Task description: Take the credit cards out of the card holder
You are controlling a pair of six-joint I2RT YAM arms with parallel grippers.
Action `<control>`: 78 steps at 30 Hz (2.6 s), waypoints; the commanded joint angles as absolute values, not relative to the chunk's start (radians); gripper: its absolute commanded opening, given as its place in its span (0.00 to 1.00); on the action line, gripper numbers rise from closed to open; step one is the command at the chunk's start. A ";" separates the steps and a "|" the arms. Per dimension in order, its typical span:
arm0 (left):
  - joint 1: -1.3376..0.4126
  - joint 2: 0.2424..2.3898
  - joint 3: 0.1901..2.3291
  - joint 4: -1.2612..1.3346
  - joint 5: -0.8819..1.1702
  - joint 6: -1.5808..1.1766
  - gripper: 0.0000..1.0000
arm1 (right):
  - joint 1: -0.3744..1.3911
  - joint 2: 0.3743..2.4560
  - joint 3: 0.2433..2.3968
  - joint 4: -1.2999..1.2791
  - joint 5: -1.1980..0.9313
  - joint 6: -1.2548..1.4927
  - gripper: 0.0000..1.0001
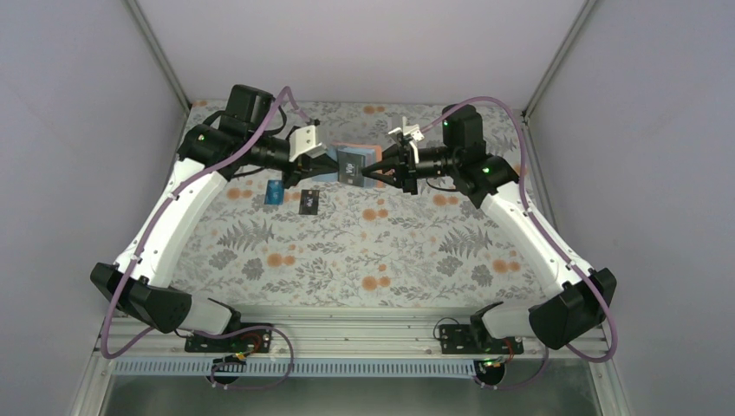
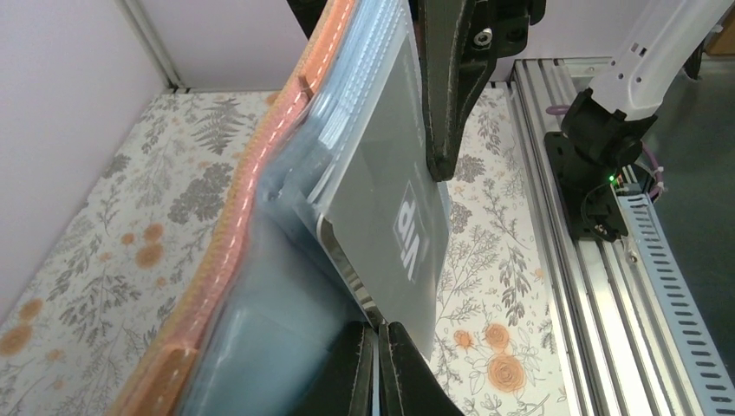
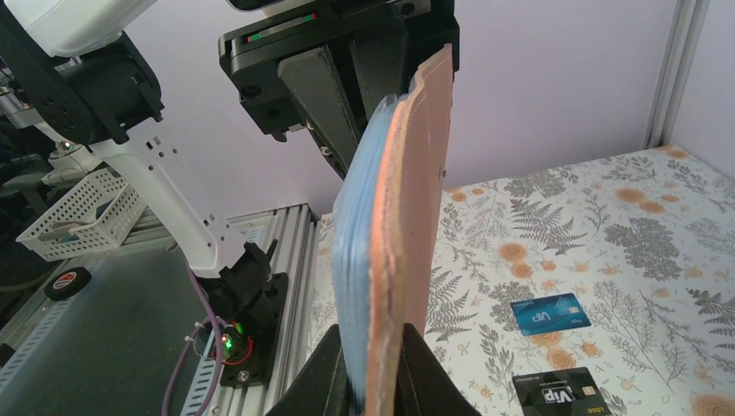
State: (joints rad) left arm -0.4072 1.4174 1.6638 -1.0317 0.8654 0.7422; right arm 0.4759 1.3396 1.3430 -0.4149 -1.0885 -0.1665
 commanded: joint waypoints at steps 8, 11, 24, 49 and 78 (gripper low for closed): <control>-0.442 1.442 1.662 -0.912 0.881 0.666 0.09 | 0.493 1.283 1.336 -0.394 -1.217 -0.182 0.10; -0.447 1.452 1.678 -0.911 0.927 0.656 0.14 | 0.493 1.279 1.335 -0.393 -1.219 -0.183 0.10; -0.451 1.466 1.725 -0.915 0.990 0.637 0.03 | 0.493 1.276 1.346 -0.408 -1.225 -0.192 0.11; -0.334 1.403 1.692 -1.028 1.110 0.671 0.02 | 0.464 1.261 1.320 -0.370 -1.109 -0.127 0.07; -0.061 1.495 1.668 -1.096 1.066 0.648 0.02 | 0.262 1.268 1.276 -0.336 -0.944 0.038 0.04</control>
